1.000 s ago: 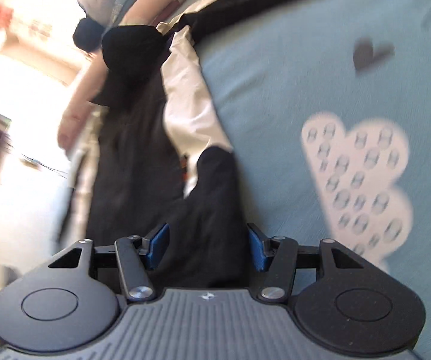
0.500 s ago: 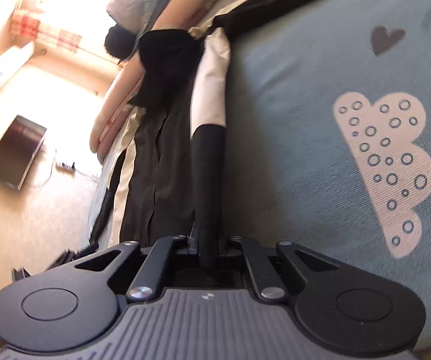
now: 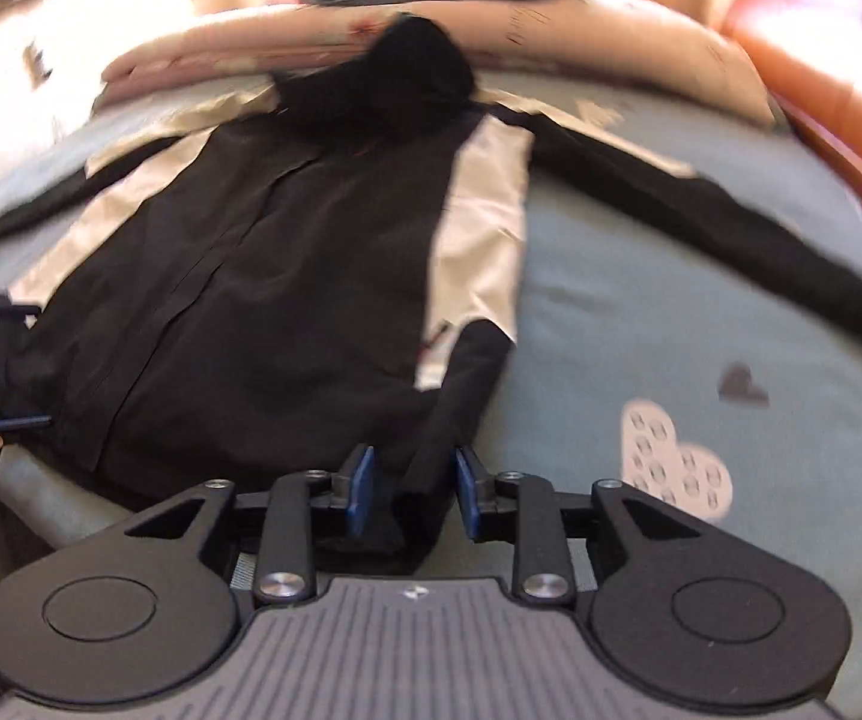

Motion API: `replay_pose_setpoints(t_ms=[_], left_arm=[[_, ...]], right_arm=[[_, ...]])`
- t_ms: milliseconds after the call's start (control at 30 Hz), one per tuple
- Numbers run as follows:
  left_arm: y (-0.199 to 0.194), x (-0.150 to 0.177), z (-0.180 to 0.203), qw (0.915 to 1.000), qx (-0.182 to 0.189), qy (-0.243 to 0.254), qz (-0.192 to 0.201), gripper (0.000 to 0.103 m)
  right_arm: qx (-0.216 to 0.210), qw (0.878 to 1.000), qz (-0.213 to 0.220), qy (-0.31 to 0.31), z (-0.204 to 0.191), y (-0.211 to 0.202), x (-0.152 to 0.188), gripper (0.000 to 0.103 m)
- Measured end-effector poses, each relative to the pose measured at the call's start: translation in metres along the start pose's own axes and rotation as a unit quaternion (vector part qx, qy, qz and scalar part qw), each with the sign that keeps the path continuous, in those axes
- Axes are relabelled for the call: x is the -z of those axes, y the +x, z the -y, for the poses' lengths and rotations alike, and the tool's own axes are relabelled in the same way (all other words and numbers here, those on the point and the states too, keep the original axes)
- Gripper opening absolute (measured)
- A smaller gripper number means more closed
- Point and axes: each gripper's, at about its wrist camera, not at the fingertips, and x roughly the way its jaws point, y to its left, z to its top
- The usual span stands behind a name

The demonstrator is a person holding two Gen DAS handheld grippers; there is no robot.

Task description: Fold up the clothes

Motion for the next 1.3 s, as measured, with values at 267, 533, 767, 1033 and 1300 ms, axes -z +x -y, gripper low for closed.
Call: replay_pose_setpoints(t_ms=[267, 533, 767, 1033, 1300], left_arm=[[0.007, -0.011, 0.026, 0.9983, -0.012, 0.053, 0.022, 0.077], [0.007, -0.015, 0.038, 0.9917, -0.027, 0.115, 0.05, 0.081], [0.013, -0.021, 0.03, 0.9934, -0.029, 0.092, 0.062, 0.085], [0.0, -0.013, 0.002, 0.9954, -0.054, -0.009, 0.078, 0.085], [0.001, -0.009, 0.023, 0.9945, -0.048, 0.028, 0.089, 0.085]], right_arm=[[0.128, 0.99, 0.027, -0.044, -0.023, -0.001, -0.011, 0.045], [0.017, 0.998, 0.022, -0.052, -0.039, 0.002, -0.011, 0.054], [-0.071, 0.979, -0.001, -0.19, -0.11, 0.033, 0.003, 0.055], [-0.022, 0.945, 0.028, -0.327, -0.16, 0.049, 0.021, 0.065], [-0.052, 0.969, 0.024, -0.241, -0.15, 0.043, -0.006, 0.018]])
